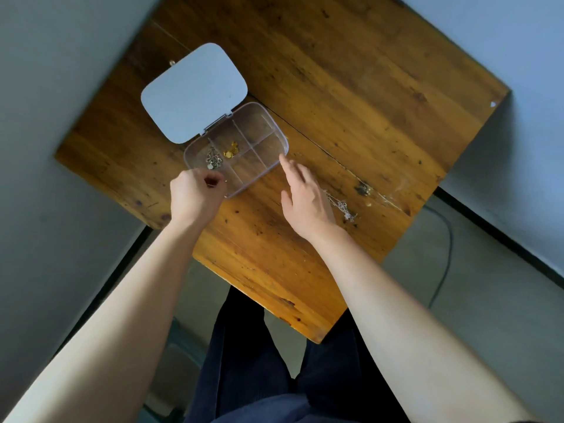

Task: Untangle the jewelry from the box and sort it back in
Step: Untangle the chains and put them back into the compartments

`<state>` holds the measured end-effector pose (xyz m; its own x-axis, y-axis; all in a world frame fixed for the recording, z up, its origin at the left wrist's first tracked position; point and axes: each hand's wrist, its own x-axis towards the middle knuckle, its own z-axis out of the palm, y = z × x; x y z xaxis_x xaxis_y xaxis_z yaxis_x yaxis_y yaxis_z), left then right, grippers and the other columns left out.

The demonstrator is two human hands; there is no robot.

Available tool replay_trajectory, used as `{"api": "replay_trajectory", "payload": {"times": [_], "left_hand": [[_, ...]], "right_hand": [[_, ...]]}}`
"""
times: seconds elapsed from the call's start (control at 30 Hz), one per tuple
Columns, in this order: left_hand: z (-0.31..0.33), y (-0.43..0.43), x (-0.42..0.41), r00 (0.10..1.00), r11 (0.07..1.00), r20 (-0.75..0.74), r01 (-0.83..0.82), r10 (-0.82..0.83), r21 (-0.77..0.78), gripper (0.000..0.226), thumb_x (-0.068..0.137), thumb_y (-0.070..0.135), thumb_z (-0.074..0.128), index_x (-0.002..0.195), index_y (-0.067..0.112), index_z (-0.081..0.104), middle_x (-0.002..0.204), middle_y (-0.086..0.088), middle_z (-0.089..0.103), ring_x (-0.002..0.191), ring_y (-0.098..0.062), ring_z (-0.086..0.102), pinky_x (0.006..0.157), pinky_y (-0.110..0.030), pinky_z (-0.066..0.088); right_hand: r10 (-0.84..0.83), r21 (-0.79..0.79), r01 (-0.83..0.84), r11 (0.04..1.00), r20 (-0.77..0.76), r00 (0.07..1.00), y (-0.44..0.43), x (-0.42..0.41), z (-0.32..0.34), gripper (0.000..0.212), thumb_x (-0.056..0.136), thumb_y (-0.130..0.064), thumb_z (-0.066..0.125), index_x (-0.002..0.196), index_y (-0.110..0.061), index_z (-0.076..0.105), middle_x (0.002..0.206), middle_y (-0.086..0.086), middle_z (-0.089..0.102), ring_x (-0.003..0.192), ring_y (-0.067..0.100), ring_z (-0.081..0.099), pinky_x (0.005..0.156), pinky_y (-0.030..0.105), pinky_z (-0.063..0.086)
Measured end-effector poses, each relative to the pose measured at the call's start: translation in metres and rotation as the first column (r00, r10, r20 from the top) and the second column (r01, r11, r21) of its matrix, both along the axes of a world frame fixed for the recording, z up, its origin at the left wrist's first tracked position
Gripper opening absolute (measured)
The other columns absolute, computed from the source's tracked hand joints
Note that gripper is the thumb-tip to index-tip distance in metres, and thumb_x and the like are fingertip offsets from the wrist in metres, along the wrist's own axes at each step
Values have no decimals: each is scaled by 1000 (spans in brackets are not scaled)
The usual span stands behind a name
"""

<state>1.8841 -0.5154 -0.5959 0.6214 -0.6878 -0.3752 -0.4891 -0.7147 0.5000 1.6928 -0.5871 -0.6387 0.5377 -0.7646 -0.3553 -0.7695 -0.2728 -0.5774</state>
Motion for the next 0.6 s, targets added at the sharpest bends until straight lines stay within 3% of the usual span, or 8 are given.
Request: {"api": "replay_trajectory", "payload": {"times": [0.1, 0.23, 0.37, 0.47, 0.53, 0.6], "left_hand": [[-1, -5, -11, 988, 993, 127, 100, -92, -58, 16, 83, 16, 63, 90, 19, 77, 86, -4, 71, 71, -19, 60, 64, -22, 42], [-6, -5, -43, 963, 986, 245, 136, -108, -100, 21, 85, 20, 65, 105, 16, 71, 108, -10, 64, 102, -30, 59, 78, -33, 45], [-19, -3, -85, 978, 976, 149, 168, -147, -138, 24, 85, 16, 66, 109, 12, 68, 108, -9, 61, 102, -29, 59, 78, -33, 47], [-32, -8, -127, 972, 968, -17, 233, -236, -89, 21, 86, 16, 66, 106, 14, 70, 100, -6, 64, 93, -25, 63, 78, -30, 47], [-39, -7, -140, 959, 965, -103, 261, -263, -28, 18, 87, 16, 65, 103, 15, 71, 97, -5, 67, 88, -24, 65, 75, -26, 45], [-45, -7, -144, 954, 963, -137, 270, -265, 18, 19, 88, 16, 63, 106, 15, 72, 102, -5, 69, 90, -24, 65, 77, -26, 46]], "right_hand": [[-167, -13, 167, 986, 41, 985, 2, -27, 1, 48, 100, -19, 58, 146, -24, 48, 150, 0, 46, 127, 19, 54, 92, 29, 51], [-425, -163, 412, 896, -49, 904, 7, -77, -7, 30, 95, -30, 65, 125, -24, 68, 122, 1, 61, 109, 20, 59, 81, 31, 52], [-518, -134, 501, 855, -157, 841, 18, -119, -19, 32, 87, -44, 71, 113, -27, 69, 108, 0, 60, 101, 20, 59, 77, 27, 44], [-521, -51, 519, 853, -140, 842, 21, -146, -30, 16, 90, -33, 73, 103, -24, 73, 100, 0, 60, 88, 19, 64, 77, 28, 47], [-501, 7, 506, 862, -130, 856, 22, -150, -31, 5, 94, -29, 69, 96, -29, 73, 97, -5, 60, 83, 13, 60, 75, 26, 44], [-511, 53, 518, 854, -104, 853, 20, -146, -29, 8, 97, -28, 63, 93, -30, 69, 97, -9, 60, 86, 9, 55, 75, 23, 36]]}}
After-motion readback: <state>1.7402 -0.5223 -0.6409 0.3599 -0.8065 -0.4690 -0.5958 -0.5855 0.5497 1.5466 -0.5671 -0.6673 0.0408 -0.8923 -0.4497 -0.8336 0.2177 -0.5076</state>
